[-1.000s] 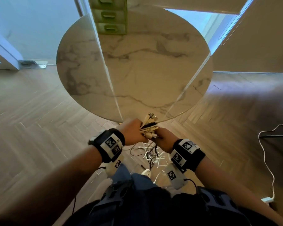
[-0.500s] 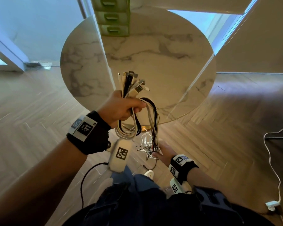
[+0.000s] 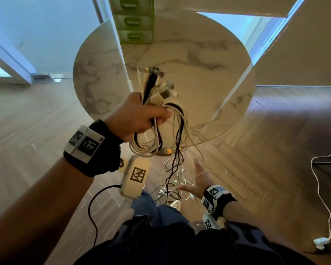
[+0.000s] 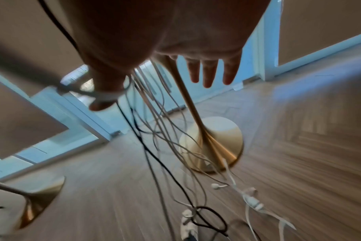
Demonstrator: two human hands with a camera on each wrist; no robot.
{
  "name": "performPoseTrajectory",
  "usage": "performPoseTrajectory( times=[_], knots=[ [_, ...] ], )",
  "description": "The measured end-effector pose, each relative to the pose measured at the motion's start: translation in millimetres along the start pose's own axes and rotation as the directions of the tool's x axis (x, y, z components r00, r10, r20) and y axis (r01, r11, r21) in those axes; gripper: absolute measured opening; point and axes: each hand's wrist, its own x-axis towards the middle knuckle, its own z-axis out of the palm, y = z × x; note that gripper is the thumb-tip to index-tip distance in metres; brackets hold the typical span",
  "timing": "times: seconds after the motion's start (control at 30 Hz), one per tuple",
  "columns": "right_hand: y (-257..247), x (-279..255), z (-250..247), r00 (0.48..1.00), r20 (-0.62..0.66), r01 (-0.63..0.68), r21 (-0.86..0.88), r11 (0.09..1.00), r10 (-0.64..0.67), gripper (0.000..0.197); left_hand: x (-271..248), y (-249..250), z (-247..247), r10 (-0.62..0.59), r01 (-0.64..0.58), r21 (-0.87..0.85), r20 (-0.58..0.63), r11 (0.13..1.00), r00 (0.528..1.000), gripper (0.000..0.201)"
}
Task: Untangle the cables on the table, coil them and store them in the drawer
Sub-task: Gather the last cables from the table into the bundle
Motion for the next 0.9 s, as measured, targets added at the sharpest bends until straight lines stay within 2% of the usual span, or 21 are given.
performPoseTrajectory(
  times=[0.07, 0.17, 0.2, 0.27, 0.37, 0.43, 0.53, 0.63, 0.73, 0.83, 0.9],
  knots=[
    [-14, -2, -11, 0.996, -0.088, 0.040, 0.095, 0.995, -0.032, 0.115, 0, -10, 4, -0.032, 0.031, 0.103, 0.010, 0.994, 0.999, 0.034],
    [-43, -8, -31, 0.971, -0.207, 0.136, 0.055, 0.989, -0.122, 0.082, 1, -23, 6, -0.081, 0.079, 0.184, 0.002, 0.980, 0.997, 0.032],
    [-52, -8, -38, 0.979, -0.174, 0.121, 0.047, 0.992, -0.111, 0.075, 2, -26, 5, -0.100, 0.101, 0.172, -0.013, 0.980, 0.995, 0.030],
    [-62, -6, -44, 1.000, 0.024, -0.006, 0.013, 1.000, 0.006, 0.061, 5, -32, 1, -0.141, 0.145, 0.111, -0.041, 0.983, 0.989, 0.027],
    [-55, -2, -32, 0.962, 0.247, -0.121, 0.002, 0.993, 0.117, 0.063, 6, -39, -9, -0.173, 0.176, 0.059, -0.052, 0.983, 0.984, 0.023],
    [-48, -1, -20, 0.947, 0.296, -0.114, -0.062, 0.992, 0.127, 0.074, 4, -44, -14, -0.179, 0.183, 0.059, -0.070, 0.981, 0.981, 0.025],
    [-37, -1, -13, 0.924, 0.343, -0.070, -0.287, 0.955, 0.171, 0.096, 0, -54, -21, -0.203, 0.205, 0.008, -0.105, 0.979, 0.974, 0.025],
    [-17, -5, -15, 0.912, 0.348, -0.061, -0.406, 0.912, 0.217, 0.071, -6, -62, -30, -0.237, 0.225, -0.092, -0.145, 0.970, 0.961, 0.026],
    [7, -7, -18, 0.892, 0.327, -0.196, -0.340, 0.920, 0.312, 0.059, -10, -68, -44, -0.274, 0.237, -0.182, -0.219, 0.954, 0.936, 0.027],
    [28, -6, -19, 0.838, 0.331, -0.361, -0.260, 0.895, 0.434, 0.046, -12, -73, -55, -0.300, 0.250, -0.204, -0.265, 0.946, 0.916, 0.027],
    [41, -4, -13, 0.820, 0.324, -0.477, -0.072, 0.876, 0.473, 0.038, -12, -76, -56, -0.313, 0.269, -0.188, -0.270, 0.945, 0.911, 0.026]
  ],
)
